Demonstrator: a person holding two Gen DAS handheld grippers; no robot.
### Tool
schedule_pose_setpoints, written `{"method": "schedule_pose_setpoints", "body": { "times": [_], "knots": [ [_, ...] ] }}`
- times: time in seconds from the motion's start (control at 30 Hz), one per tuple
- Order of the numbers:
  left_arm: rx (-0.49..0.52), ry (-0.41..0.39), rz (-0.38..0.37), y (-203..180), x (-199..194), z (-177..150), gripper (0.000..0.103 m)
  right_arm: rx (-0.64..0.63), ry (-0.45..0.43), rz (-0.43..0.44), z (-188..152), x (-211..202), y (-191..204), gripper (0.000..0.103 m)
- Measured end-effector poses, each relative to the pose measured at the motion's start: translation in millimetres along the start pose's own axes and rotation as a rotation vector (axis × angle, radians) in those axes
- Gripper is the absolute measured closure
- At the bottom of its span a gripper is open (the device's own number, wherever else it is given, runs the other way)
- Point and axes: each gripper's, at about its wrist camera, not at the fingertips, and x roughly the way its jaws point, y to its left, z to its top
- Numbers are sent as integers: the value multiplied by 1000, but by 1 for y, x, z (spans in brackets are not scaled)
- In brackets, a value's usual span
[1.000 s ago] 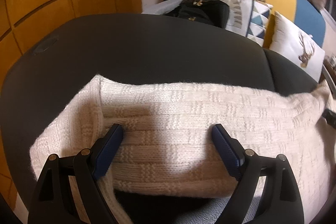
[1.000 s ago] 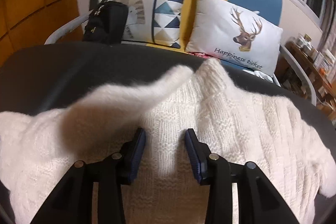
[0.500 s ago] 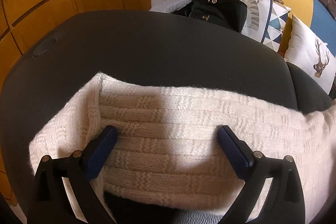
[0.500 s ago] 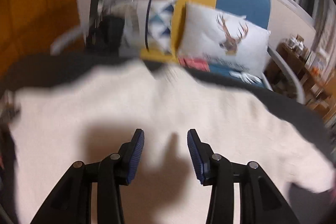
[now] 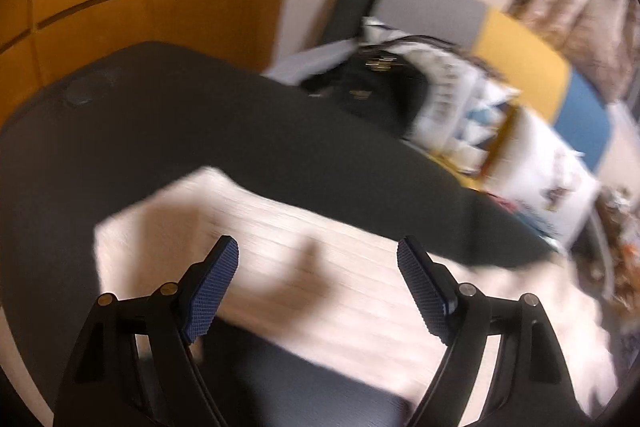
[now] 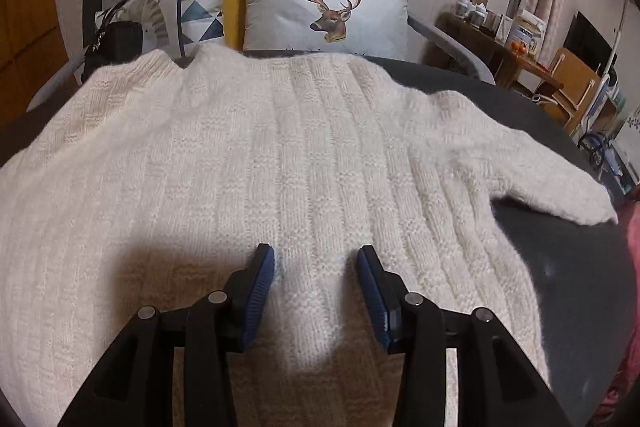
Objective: Fold clothes
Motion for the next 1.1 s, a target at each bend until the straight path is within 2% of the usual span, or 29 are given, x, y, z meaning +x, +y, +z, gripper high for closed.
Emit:
{"method": "schedule_pose_setpoints", "body": {
  "times": [0.1,0.2,0.27,0.33,0.4,0.43,0.57,0.63,0.77,0.93,1.07,1.1],
  "knots": [
    [125,51,-85,-54,-12,-27,18,-16,32,60,4,-6,-8,58],
    [316,71,-33,-108,-10,-65,18,-42,14,105,6,-21,-25,58],
    [428,81,-5,-132,-2,-88,18,-50,0,118,6,-27,-38,58],
    [547,69,65,-147,6,-109,18,-61,2,143,5,-26,-54,58],
    [623,55,116,-153,13,-126,18,-94,49,94,-1,-16,-64,59],
    [625,41,113,-151,12,-128,18,-117,67,81,-5,-9,-68,59],
    [589,66,73,-141,17,-120,16,-93,5,95,-23,-16,-75,59],
    [582,78,70,-135,24,-114,6,-80,2,70,-33,-23,-70,58],
    [632,64,78,-136,35,-107,0,-62,-31,40,-54,-39,-61,58],
    [622,55,70,-132,35,-107,1,-82,28,89,-41,-40,-64,57],
    [629,31,81,-133,34,-112,1,36,-55,160,-14,-52,-82,57],
    [633,23,87,-133,34,-113,1,32,-66,160,-1,-49,-79,57]
  ]
}}
